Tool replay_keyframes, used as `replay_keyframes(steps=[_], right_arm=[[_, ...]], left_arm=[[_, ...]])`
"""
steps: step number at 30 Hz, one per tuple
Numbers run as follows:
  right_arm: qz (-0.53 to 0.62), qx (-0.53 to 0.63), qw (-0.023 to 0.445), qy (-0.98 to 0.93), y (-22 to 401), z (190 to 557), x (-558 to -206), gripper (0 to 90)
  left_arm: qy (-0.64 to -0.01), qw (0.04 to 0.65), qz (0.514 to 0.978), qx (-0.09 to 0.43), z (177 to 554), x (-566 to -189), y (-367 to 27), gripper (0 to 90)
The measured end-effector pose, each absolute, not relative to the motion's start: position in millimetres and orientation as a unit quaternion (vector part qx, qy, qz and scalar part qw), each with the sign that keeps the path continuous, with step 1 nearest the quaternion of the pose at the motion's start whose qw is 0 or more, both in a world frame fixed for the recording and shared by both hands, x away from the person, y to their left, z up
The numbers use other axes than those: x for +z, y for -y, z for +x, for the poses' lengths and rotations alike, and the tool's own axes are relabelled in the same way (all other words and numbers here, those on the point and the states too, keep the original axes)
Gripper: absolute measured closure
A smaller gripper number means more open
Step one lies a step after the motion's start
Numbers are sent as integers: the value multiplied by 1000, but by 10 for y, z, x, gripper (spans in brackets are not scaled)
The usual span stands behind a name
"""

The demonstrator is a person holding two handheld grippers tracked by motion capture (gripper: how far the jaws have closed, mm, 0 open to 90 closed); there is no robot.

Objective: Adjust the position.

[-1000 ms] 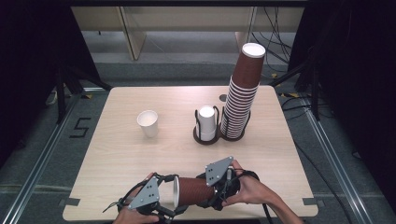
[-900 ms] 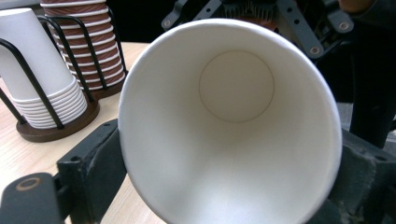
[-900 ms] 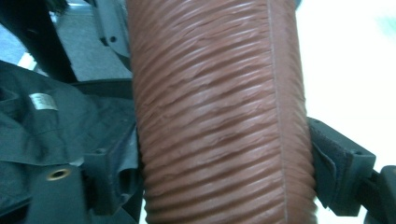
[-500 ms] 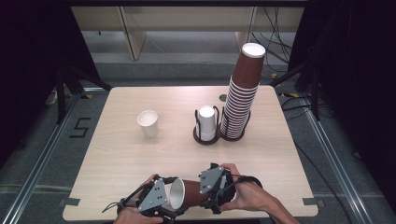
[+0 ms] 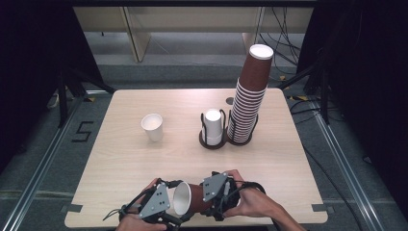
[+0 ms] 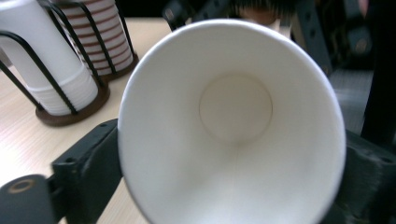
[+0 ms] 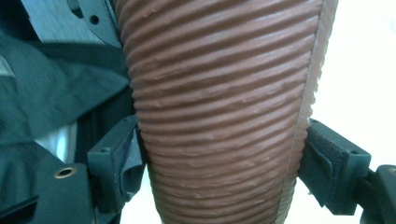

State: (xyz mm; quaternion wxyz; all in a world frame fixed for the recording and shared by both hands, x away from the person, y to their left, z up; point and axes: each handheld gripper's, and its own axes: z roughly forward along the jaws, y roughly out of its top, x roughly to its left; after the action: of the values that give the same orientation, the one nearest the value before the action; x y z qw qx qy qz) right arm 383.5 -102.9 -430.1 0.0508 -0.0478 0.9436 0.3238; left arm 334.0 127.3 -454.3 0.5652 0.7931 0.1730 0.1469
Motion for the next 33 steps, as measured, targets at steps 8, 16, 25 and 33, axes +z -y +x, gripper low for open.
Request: replay_keyframes(steps=[8, 16, 25, 33], right_arm=[[7, 421, 2, -907, 1180, 3981, -4309, 230], [14, 446, -16, -895, 1145, 3976, -4354, 227], [19, 461, -23, -887, 1150, 3994, -4382, 226], [37, 455, -37, -889, 1137, 4017, -4452, 201]], left_arm=[[-248, 647, 714, 99, 3408, -4634, -1313, 52], [-262, 655, 701, 106, 3382, -4615, -1289, 39], [-271, 662, 692, 101, 3398, -4622, -1298, 48], [-263, 642, 711, 112, 3404, -4594, -1293, 102]])
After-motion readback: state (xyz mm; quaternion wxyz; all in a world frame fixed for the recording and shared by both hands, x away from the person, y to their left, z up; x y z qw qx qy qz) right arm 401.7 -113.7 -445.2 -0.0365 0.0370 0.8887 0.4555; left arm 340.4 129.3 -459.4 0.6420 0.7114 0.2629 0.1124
